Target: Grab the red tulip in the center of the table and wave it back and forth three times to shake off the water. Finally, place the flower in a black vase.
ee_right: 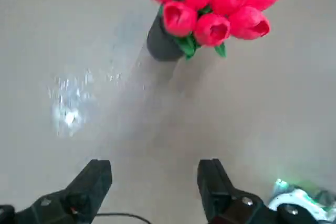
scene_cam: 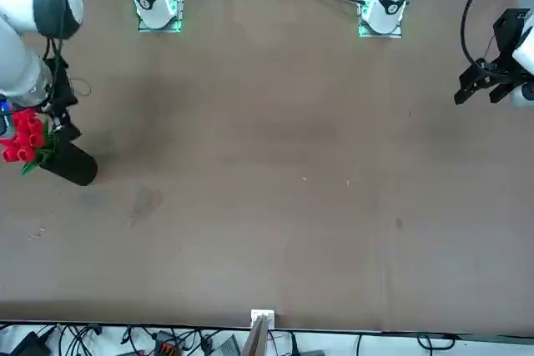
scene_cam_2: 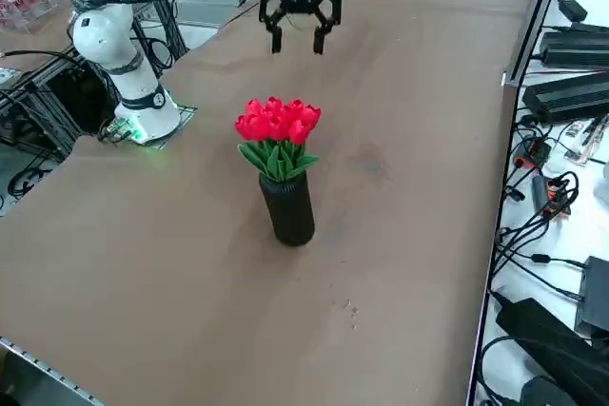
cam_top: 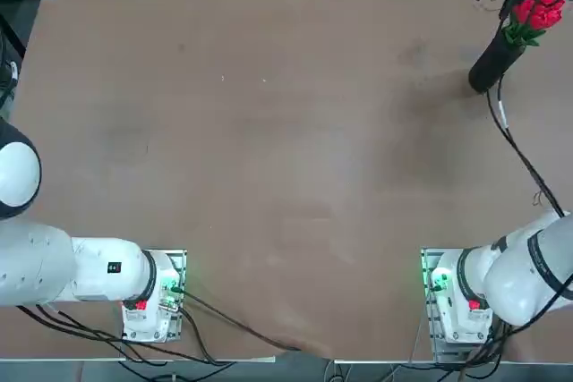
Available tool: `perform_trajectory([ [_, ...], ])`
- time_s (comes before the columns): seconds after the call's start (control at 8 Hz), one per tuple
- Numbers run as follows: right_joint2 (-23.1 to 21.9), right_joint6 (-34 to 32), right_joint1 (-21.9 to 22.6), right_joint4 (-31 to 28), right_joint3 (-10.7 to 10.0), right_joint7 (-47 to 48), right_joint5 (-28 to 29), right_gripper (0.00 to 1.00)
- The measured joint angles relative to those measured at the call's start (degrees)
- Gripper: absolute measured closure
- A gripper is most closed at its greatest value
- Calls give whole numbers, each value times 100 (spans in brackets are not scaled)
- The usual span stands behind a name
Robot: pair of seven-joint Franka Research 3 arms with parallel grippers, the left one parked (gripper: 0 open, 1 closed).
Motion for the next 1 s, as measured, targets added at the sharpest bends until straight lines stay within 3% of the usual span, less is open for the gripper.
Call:
perform_trajectory([
  [0.5,-14,-1093,-262,771,-90,-2059,599,0],
  [1.0,25,-1300,-1166,994,-122,-3332,1206,0],
])
